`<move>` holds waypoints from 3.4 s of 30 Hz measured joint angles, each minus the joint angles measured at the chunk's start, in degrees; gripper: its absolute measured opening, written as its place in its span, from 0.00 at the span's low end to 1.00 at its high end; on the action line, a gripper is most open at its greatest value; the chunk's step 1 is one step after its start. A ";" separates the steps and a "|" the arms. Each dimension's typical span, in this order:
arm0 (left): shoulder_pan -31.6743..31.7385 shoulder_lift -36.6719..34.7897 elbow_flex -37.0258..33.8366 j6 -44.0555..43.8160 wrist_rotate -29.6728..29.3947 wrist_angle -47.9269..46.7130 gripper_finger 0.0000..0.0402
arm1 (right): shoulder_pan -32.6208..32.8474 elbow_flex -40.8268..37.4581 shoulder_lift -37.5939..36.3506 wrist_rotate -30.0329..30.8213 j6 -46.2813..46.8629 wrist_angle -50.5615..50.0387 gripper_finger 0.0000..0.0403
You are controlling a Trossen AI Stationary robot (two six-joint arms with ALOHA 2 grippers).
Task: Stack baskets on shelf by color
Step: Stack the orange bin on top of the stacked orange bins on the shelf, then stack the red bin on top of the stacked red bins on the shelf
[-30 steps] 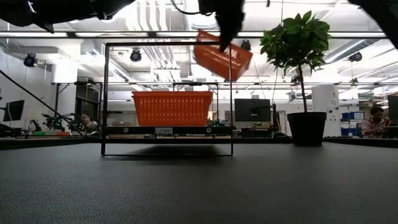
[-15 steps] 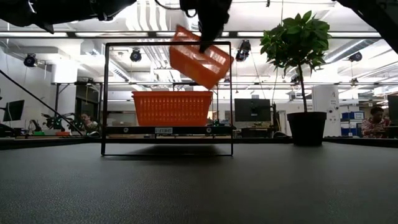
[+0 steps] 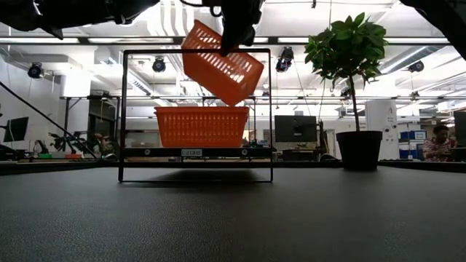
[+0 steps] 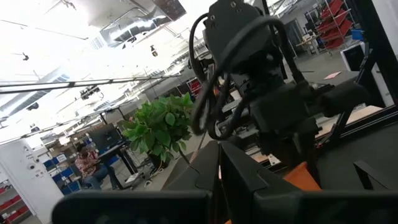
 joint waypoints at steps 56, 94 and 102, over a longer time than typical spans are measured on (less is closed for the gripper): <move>0.00 0.02 0.00 -0.44 0.00 -0.67 0.00 | 0.02 -10.03 -3.73 -9.20 -4.66 14.89 0.02; -0.04 -0.07 -0.04 -0.52 0.02 -0.68 0.00 | -0.79 -21.21 -2.13 -8.51 -1.68 31.64 0.02; -0.04 -0.05 -0.04 -0.52 0.02 -0.72 0.00 | -0.74 -19.77 -2.46 -8.51 -2.31 30.53 0.02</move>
